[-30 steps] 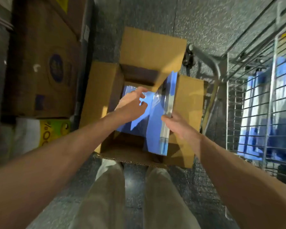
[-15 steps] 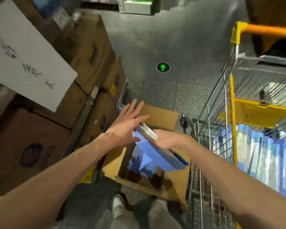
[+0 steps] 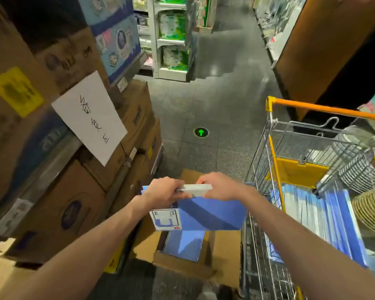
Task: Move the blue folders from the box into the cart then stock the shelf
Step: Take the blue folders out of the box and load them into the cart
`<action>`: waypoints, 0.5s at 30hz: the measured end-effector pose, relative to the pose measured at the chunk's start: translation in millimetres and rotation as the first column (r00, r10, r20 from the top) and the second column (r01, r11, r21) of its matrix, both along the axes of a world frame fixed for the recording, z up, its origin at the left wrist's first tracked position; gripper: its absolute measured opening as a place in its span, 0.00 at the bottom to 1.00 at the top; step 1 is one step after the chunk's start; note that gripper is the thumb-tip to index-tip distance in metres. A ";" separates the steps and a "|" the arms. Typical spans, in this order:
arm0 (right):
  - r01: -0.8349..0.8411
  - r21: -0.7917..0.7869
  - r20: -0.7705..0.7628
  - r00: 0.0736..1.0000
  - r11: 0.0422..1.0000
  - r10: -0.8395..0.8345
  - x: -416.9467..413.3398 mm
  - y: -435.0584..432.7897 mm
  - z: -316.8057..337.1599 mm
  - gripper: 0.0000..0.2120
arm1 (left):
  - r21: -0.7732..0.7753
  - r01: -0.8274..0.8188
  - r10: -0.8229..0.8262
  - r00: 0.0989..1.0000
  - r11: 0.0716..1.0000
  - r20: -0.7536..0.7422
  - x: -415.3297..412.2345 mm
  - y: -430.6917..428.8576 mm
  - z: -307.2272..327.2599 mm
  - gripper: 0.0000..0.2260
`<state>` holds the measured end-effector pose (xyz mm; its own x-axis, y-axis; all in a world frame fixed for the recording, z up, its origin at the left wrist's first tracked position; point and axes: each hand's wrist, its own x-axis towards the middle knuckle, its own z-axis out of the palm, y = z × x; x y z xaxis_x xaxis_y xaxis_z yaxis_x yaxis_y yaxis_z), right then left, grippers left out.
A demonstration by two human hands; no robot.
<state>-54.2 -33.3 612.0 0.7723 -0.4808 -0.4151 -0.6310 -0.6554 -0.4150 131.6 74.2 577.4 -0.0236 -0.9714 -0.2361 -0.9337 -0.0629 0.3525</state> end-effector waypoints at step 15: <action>0.765 0.601 0.331 0.025 0.231 -0.943 -101.6 100.9 -2.4 0.32 | -0.023 -0.468 0.317 0.632 0.883 -0.707 -40.8 47.9 50.8 0.27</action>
